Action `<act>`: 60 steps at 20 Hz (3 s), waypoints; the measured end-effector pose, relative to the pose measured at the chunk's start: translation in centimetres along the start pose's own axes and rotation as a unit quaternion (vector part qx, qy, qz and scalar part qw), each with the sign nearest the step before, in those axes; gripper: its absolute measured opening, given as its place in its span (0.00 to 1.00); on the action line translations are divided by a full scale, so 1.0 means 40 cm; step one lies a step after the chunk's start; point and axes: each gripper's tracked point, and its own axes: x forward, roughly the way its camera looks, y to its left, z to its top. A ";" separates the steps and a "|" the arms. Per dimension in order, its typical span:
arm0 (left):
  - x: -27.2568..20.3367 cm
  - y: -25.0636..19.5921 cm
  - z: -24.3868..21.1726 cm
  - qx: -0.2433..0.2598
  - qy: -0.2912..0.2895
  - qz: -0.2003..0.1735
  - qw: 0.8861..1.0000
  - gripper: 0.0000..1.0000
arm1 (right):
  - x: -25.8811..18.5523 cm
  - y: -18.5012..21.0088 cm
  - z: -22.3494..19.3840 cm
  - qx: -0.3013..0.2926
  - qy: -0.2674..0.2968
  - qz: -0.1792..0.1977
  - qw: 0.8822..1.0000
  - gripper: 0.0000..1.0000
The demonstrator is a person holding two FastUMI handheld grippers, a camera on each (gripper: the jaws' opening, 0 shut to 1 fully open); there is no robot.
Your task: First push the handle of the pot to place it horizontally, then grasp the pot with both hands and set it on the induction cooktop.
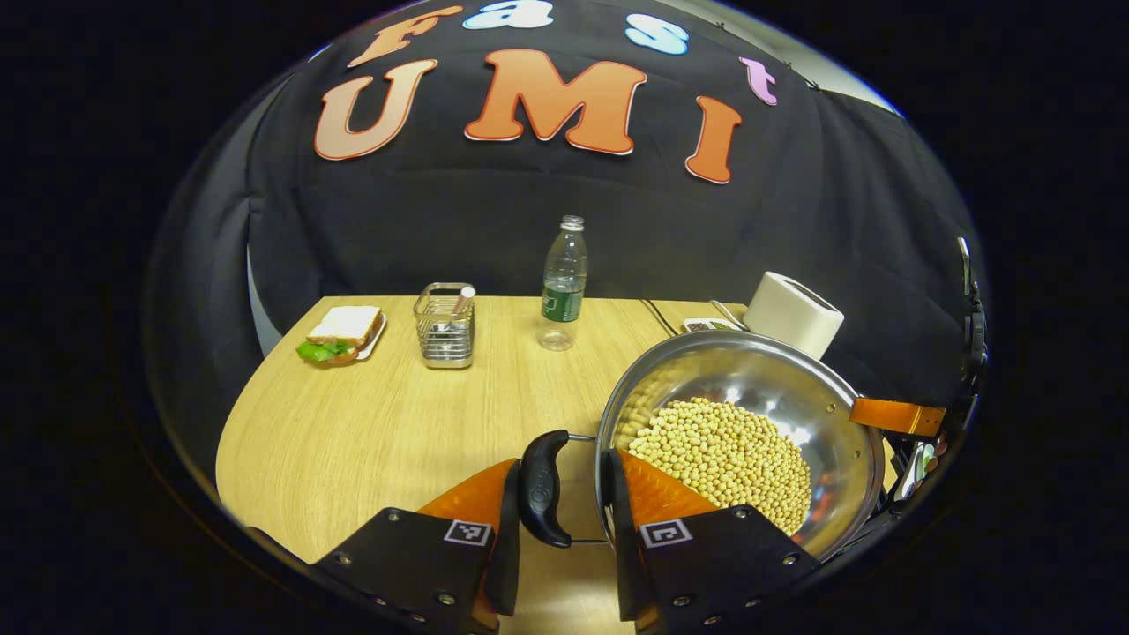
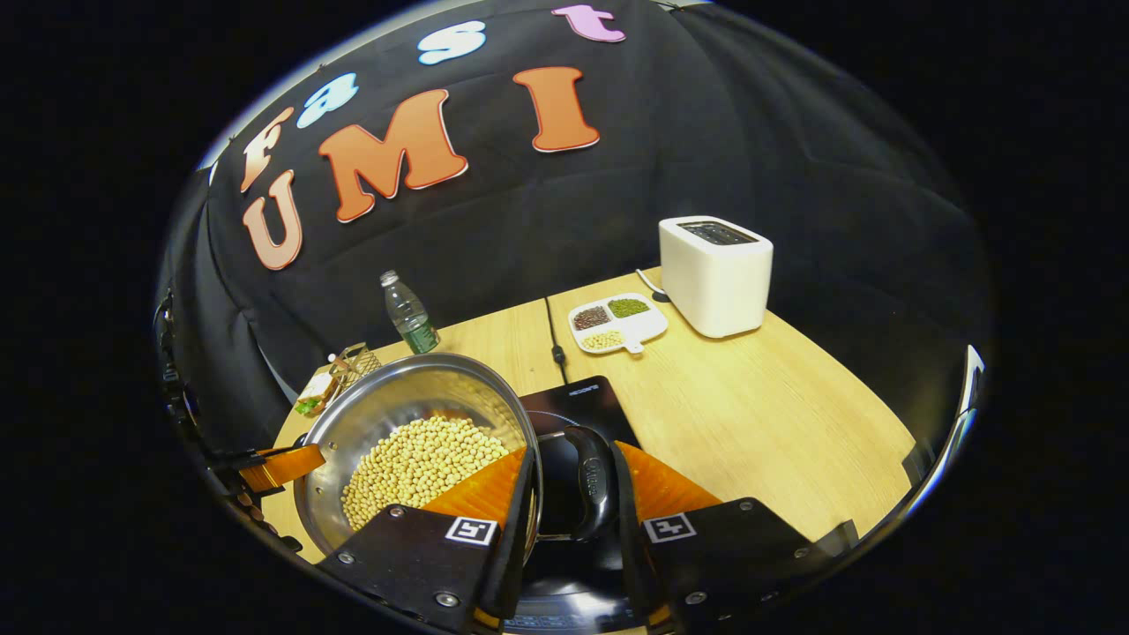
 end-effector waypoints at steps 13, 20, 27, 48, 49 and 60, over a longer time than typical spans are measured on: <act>0.089 -0.140 -0.020 0.036 0.025 -0.015 0.999 0.46 | 0.035 -0.167 -0.023 0.045 0.024 -0.015 0.999 0.47; 0.095 -0.158 -0.042 0.016 0.050 -0.022 0.998 0.46 | 0.033 -0.189 -0.022 0.055 0.026 -0.014 0.998 0.48; 0.042 -0.131 0.083 0.037 -0.023 0.020 0.999 0.57 | -0.035 -0.213 0.097 0.042 -0.054 -0.025 0.997 0.63; -0.774 0.091 0.599 -0.033 -0.346 0.126 0.929 0.92 | -0.663 -0.059 0.521 -0.075 -0.302 0.016 0.950 0.95; -0.820 0.108 0.614 -0.032 -0.361 0.140 0.922 0.89 | -0.702 -0.058 0.544 -0.074 -0.315 0.021 0.946 0.95; -0.978 0.019 0.625 0.016 -0.402 0.133 0.906 0.90 | -0.870 -0.068 0.623 -0.075 -0.374 0.043 0.924 0.95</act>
